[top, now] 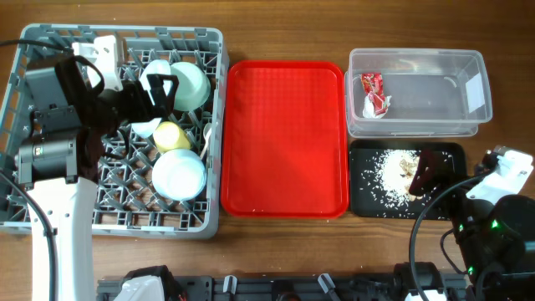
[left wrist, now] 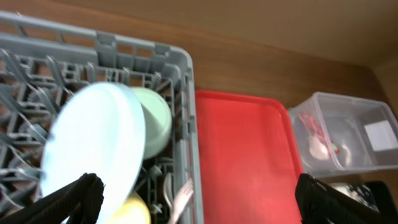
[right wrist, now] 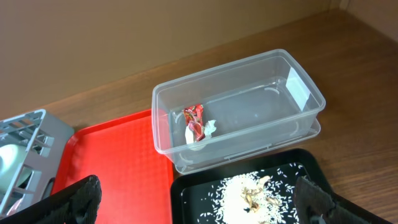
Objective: Sort waste into correct bins and load items into the dishwasher rack
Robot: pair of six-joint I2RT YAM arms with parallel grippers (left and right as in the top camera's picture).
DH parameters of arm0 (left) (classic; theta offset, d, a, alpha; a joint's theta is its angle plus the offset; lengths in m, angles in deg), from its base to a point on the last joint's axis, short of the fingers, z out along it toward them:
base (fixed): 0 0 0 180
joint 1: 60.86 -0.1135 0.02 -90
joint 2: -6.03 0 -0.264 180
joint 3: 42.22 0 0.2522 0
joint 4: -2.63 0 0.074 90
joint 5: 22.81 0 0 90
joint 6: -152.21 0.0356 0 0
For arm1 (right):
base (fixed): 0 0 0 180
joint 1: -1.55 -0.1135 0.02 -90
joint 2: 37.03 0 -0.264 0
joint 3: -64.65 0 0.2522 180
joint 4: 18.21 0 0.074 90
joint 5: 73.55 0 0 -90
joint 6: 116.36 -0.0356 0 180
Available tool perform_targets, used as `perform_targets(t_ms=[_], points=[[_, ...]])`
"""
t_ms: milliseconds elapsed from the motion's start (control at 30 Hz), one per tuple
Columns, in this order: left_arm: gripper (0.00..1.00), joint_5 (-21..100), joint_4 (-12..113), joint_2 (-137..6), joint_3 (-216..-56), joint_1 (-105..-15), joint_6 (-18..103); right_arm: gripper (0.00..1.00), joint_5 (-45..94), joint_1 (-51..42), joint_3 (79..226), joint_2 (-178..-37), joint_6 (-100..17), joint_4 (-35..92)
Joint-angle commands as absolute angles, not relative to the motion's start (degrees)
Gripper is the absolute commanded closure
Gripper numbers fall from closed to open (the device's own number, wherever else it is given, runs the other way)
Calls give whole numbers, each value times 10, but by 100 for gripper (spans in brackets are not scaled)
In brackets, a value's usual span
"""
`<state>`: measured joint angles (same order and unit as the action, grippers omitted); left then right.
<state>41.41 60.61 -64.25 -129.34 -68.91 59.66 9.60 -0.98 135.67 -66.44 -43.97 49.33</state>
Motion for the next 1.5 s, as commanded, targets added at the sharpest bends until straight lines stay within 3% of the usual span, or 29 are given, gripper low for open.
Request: perform_targets(t_ms=[0,733,933,1167,1467], points=[[0,383,619,-640,-1295,-693,585,0,101,-8,1361,-664,-430,492],[0,383,619,-640,-1295,-693,585,0,80,-8,1346,-659,-428,481],[0,383,619,-640,-1295,-693,585,0,183,-8,1208,-552,-338,241],[0,383,619,-640,-1295,-693,585,0,269,-13,960,-424,-339,-95],[0,383,619,-640,-1295,-693,585,0,238,-51,851,-372,-340,-138]])
